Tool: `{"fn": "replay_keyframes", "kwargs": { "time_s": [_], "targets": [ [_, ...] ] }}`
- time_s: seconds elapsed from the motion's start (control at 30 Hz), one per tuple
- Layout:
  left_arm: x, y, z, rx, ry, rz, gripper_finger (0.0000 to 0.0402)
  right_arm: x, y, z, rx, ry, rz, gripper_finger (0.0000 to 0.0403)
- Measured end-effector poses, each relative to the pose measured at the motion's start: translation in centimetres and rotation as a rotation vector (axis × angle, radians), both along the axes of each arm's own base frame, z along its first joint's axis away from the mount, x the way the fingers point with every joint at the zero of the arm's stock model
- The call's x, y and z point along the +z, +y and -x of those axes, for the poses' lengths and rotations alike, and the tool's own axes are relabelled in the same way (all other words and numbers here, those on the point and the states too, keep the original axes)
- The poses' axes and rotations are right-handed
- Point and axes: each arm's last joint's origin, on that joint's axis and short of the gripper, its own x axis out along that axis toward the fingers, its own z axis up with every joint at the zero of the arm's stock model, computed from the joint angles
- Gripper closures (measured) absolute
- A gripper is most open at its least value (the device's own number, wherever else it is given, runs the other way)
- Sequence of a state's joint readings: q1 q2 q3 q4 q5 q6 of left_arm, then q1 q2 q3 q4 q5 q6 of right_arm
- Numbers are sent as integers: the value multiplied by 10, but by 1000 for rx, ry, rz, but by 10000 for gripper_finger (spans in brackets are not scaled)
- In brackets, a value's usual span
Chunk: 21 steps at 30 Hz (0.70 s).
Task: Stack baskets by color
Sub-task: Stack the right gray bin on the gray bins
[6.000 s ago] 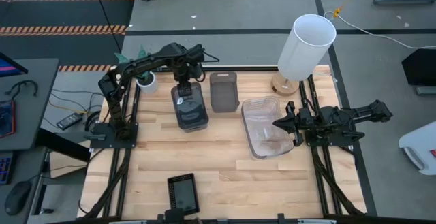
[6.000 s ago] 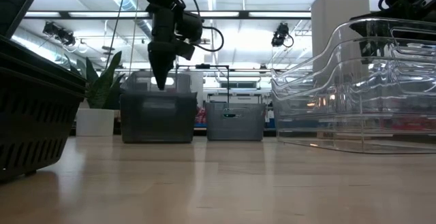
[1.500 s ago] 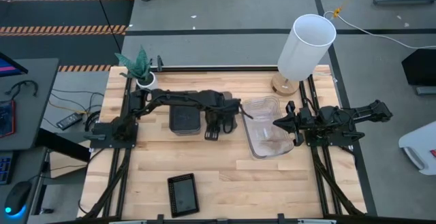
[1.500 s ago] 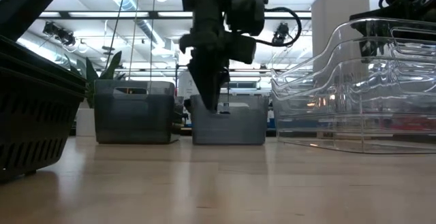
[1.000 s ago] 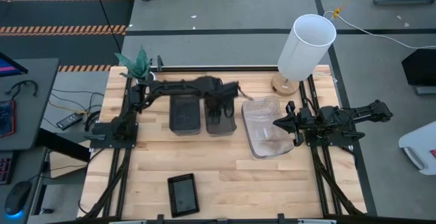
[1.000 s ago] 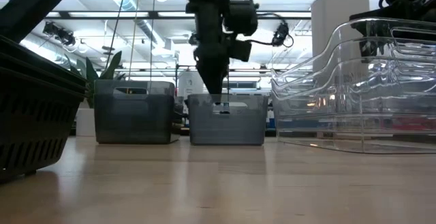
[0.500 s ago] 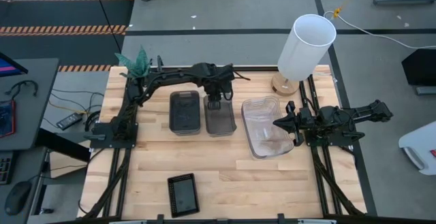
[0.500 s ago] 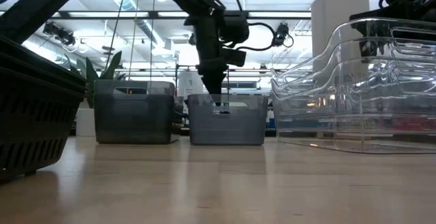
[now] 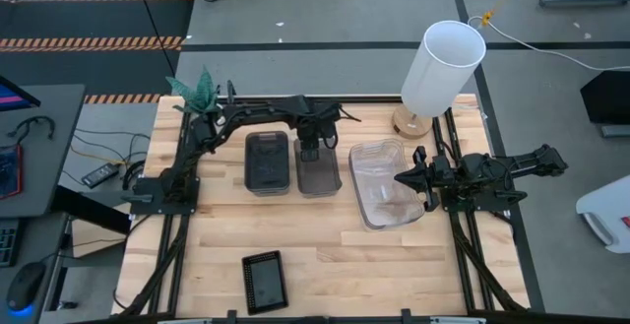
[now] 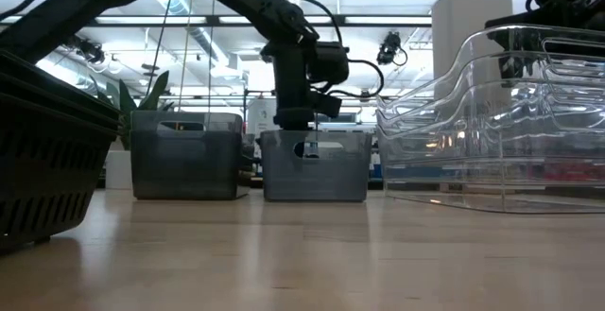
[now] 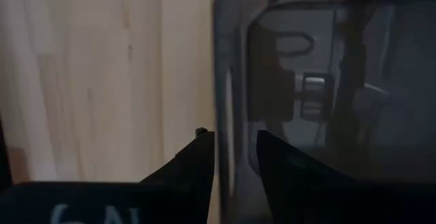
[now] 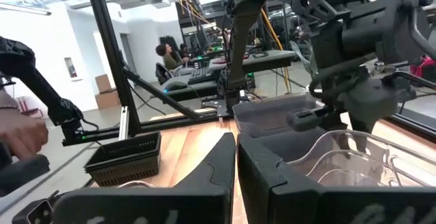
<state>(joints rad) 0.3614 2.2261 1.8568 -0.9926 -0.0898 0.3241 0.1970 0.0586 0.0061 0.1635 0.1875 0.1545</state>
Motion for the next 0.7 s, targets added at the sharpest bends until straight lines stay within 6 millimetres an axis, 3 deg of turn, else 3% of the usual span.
{"fn": "replay_keyframes", "kwargs": {
  "time_s": [0.17, 0.4, 0.5, 0.7],
  "targets": [
    [-5, -3, -2, -9, 19, 4, 291, 0, 0, 0, 2, -2, 0, 380],
    [-5, -5, -2, -12, 17, 8, 388, 0, 0, 0, 3, -1, 0, 380],
    [-5, -6, -2, -14, 20, 8, 391, 0, 0, 0, 3, -1, 0, 380],
    [22, -13, 8, -22, 0, 37, 397, 0, 0, 0, 3, -1, 0, 380]
  ]
}}
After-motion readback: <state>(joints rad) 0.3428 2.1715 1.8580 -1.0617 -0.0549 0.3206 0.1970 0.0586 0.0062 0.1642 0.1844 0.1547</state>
